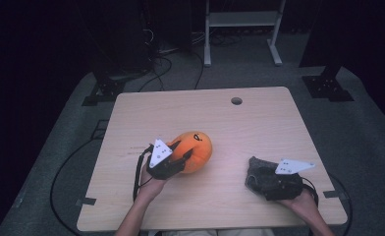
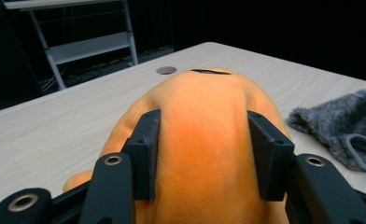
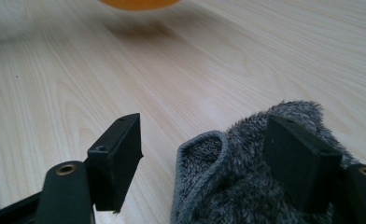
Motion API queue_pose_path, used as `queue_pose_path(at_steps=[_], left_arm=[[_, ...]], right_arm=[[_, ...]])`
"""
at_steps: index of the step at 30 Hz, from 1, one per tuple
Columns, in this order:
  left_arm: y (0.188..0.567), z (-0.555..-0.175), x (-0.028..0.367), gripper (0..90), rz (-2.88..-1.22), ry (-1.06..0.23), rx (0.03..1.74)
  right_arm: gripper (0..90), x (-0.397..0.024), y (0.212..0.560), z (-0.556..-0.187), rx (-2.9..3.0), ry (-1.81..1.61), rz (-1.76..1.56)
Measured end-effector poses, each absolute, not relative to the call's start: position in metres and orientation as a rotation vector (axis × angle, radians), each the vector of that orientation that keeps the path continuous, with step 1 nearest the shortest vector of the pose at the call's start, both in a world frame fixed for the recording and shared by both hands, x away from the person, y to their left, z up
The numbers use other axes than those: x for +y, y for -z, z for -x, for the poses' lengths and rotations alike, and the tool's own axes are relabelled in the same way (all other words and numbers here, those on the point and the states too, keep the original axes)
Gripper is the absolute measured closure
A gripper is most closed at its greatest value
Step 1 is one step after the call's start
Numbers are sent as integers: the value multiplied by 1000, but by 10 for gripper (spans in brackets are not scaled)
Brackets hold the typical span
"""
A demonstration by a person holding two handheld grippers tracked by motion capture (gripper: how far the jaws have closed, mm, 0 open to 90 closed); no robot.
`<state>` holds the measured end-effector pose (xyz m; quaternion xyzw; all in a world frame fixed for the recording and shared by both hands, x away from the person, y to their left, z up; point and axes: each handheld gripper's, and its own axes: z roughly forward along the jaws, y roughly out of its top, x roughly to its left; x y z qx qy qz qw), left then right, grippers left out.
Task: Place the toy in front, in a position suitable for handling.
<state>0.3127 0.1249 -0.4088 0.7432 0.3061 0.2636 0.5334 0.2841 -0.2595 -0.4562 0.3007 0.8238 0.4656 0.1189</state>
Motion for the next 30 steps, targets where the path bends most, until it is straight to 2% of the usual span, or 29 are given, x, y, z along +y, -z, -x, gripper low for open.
queue_pose_path(at_steps=[13,25,27,30], left_arm=[[420,-303,87,499,-1874,-546,553],[433,-299,73,478,-1933,-508,474],[433,-300,73,436,-1933,-496,467],[430,-300,75,221,-1913,-497,490]], right_arm=[[269,-263,455,-286,2387,-1356,-897],[269,-270,452,-285,2344,-1365,-924],[269,-271,452,-287,2332,-1371,-939],[269,-272,451,-289,2318,-1370,-955]])
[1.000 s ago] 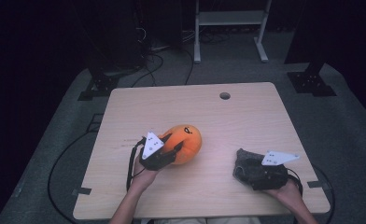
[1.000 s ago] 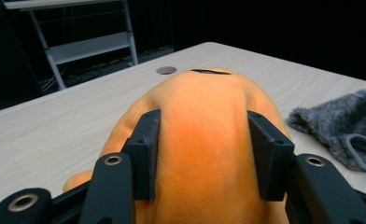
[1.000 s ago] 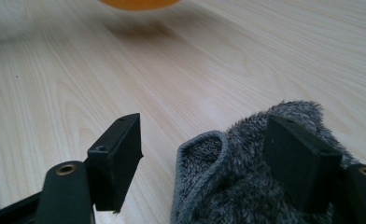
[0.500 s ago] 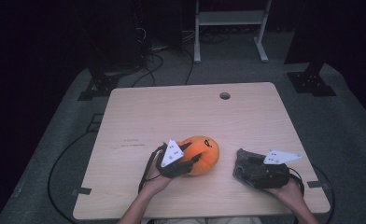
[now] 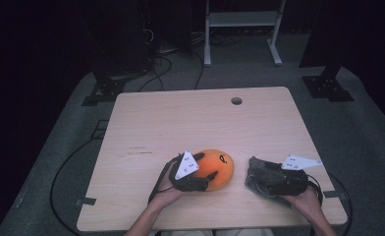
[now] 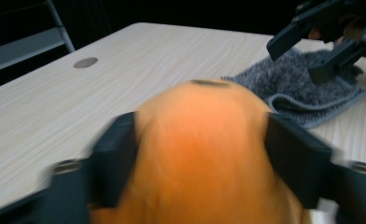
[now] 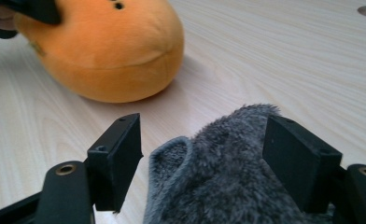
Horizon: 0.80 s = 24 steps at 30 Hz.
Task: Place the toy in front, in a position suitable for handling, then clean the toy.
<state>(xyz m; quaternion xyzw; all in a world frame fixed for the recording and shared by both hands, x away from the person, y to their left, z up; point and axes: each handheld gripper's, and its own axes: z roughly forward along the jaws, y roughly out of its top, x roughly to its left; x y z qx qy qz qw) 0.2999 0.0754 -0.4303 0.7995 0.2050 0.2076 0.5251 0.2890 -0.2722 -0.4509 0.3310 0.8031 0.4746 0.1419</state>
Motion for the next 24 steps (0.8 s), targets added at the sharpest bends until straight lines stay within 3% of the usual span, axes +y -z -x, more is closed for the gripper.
queue_pose_path(at_steps=[2,4,24], left_arm=[[427,-299,77,122,-1899,-481,506],[421,-293,82,110,-1878,-508,514],[425,-295,108,103,-1937,-507,543]], right_arm=[[273,-273,450,-290,2305,-1366,-956],[280,-273,449,-290,2293,-1361,-961],[305,-286,445,-309,2253,-1348,-1040]])
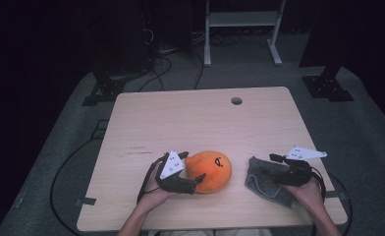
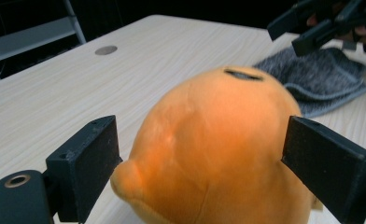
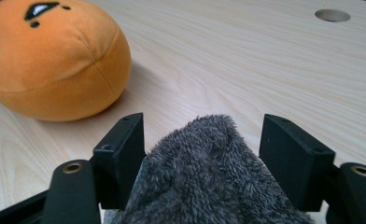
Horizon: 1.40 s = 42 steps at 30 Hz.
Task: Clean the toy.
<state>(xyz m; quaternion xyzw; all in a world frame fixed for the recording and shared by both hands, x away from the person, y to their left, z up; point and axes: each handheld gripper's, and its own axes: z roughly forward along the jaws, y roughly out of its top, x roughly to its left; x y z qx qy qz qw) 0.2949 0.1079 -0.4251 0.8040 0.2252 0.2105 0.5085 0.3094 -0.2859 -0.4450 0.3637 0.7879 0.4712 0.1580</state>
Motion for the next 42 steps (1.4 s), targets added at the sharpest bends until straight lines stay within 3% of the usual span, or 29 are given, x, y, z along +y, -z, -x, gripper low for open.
queue_pose_path(at_steps=[7,10,15,21,25,28,33,37,42], left_arm=[[427,-297,108,119,-1957,-488,543],[427,-296,108,212,-1954,-545,488],[432,-302,109,182,-1974,-452,546],[439,-305,105,182,-2003,-406,533],[440,-307,102,185,-2012,-411,527],[440,-308,101,196,-2018,-407,526],[438,-307,97,216,-2038,-421,488],[437,-312,93,227,-2044,-412,475],[436,-318,82,246,-2030,-414,473]], right_arm=[[342,-284,448,-312,2279,-1324,-1020],[380,-283,449,-312,2308,-1284,-1007],[417,-279,452,-314,2352,-1272,-1002],[554,-266,468,-320,2501,-1026,-1008],[718,-263,473,-316,2462,-973,-991],[768,-266,472,-318,2462,-965,-1023],[775,-273,463,-317,2416,-1007,-1078],[775,-273,439,-307,2353,-1262,-1021],[775,-231,417,-294,2336,-1448,-803]])
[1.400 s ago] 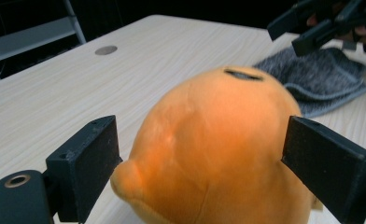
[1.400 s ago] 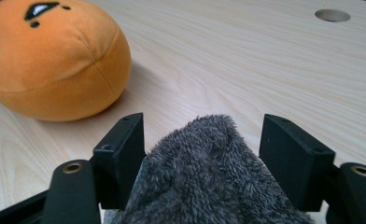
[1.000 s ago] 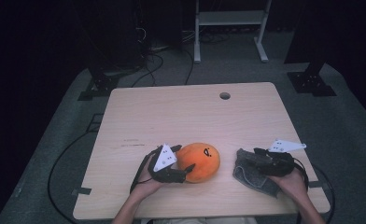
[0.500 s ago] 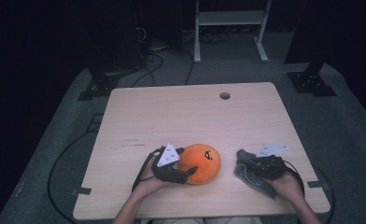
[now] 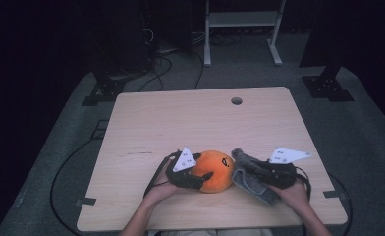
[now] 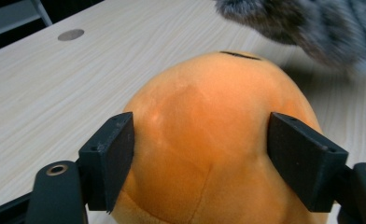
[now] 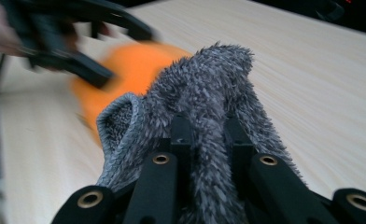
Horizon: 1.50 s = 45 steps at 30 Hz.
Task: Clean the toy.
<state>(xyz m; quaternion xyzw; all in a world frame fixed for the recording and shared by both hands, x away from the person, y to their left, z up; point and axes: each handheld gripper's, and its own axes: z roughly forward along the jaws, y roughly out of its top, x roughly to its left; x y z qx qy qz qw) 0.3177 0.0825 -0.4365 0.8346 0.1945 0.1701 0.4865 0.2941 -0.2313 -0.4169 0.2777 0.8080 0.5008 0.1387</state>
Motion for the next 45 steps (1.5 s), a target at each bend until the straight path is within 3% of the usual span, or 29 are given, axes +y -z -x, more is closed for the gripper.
queue_pose_path(at_steps=[3,6,9,11,14,16,25,29,33,41,45], left_arm=[[436,-316,78,261,-2045,-433,452],[437,-315,78,275,-2055,-446,459],[438,-316,79,286,-2051,-430,454],[437,-316,79,289,-2063,-433,439],[437,-314,82,287,-2062,-443,434],[437,-314,84,286,-2059,-448,439],[442,-325,93,288,-2018,-395,551],[444,-330,89,288,-1992,-394,599],[444,-331,94,291,-2002,-372,622],[446,-332,98,292,-1993,-354,621],[446,-327,95,289,-2008,-389,593]], right_arm=[[762,-201,418,-293,2393,-1412,-687],[605,-183,425,-298,2416,-1351,-662],[541,-174,426,-298,2381,-1343,-660],[552,-171,428,-299,2361,-1333,-645],[726,-175,432,-299,2343,-1336,-633],[752,-182,434,-302,2348,-1365,-664],[759,-212,447,-301,2330,-1248,-791],[759,-188,429,-284,2313,-1413,-611],[763,-165,430,-284,2343,-1347,-547],[768,-200,447,-306,2319,-1285,-793],[768,-199,438,-302,2298,-1376,-756]])
